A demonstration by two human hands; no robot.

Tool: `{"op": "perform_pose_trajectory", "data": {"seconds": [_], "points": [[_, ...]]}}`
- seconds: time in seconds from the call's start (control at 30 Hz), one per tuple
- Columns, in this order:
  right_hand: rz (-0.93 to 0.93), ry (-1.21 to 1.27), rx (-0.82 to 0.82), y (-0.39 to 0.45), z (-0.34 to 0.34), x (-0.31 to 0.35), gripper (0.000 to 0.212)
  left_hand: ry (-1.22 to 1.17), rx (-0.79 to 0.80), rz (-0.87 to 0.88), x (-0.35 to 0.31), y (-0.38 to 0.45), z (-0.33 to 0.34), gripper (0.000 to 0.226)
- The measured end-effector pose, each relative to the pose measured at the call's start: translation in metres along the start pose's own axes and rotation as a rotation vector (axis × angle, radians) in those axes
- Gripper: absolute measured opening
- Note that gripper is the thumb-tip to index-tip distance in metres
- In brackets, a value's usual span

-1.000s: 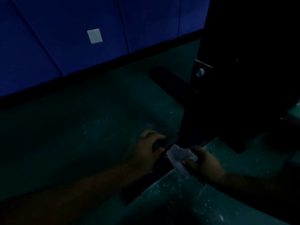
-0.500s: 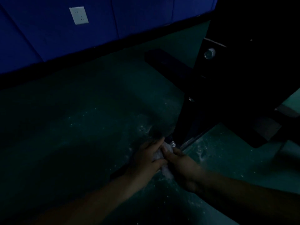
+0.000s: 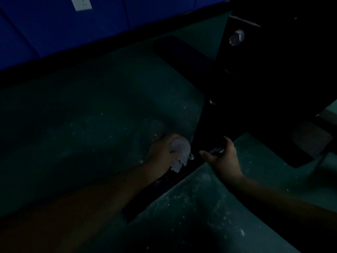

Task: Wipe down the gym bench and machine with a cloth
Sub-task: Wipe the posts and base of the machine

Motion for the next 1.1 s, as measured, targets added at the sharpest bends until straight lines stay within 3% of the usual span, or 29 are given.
{"op": "perform_pose_trajectory", "data": {"seconds": [0.07, 0.17, 0.3, 0.4, 0.53, 0.67, 0.77, 0.83, 0.9, 0.93, 0.97, 1.0, 1.1], "points": [[-0.06, -0.04, -0.015, -0.002, 0.001, 0.005, 0.084, 0.07, -0.007, -0.028, 0.006, 0.012, 0.012, 0.037], [-0.131, -0.05, 0.004, -0.001, 0.001, 0.012, 0.078, 0.102, 0.036, -0.07, 0.011, 0.026, 0.028, 0.007], [-0.149, -0.024, 0.037, 0.007, 0.001, 0.013, 0.076, 0.177, 0.159, -0.128, 0.023, 0.041, 0.038, 0.03], [-0.145, -0.031, 0.016, 0.008, 0.002, 0.011, 0.077, 0.24, 0.241, -0.171, 0.021, 0.046, 0.033, 0.026], [-0.123, -0.02, 0.007, 0.009, 0.002, 0.008, 0.08, 0.186, 0.237, -0.143, 0.02, 0.039, 0.025, 0.025], [-0.117, -0.027, -0.02, 0.008, 0.0, 0.009, 0.084, 0.283, 0.294, -0.092, 0.036, 0.022, 0.016, 0.031], [-0.109, -0.058, -0.033, 0.007, -0.003, 0.009, 0.084, 0.206, 0.366, -0.03, 0.05, 0.003, 0.01, 0.008], [-0.091, -0.06, -0.011, 0.008, -0.004, 0.009, 0.082, 0.234, 0.287, -0.085, 0.06, -0.006, -0.008, 0.027], [-0.073, -0.036, 0.02, 0.007, -0.005, 0.008, 0.079, 0.171, 0.342, -0.157, 0.072, -0.013, -0.02, 0.048], [-0.068, -0.024, 0.026, 0.007, -0.004, 0.007, 0.077, 0.185, 0.364, -0.194, 0.067, -0.014, -0.023, 0.052], [-0.061, -0.015, 0.028, 0.008, -0.003, 0.005, 0.076, 0.251, 0.41, -0.197, 0.063, -0.013, -0.023, 0.041], [-0.056, -0.007, 0.03, 0.008, -0.002, 0.002, 0.077, 0.314, 0.391, -0.181, 0.053, -0.01, -0.021, 0.021], [-0.033, -0.025, 0.038, 0.011, 0.003, -0.007, 0.084, 0.183, 0.215, -0.012, 0.031, -0.002, -0.001, 0.042]]}}
Point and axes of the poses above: each hand's wrist, its own y-axis towards the middle knuckle, its own z-axis out of the palm, x = y × z, the point moved 4 cm from there along y, towards the middle knuckle, and after that the axes turned 14 degrees about z, right-handed, at the moved point
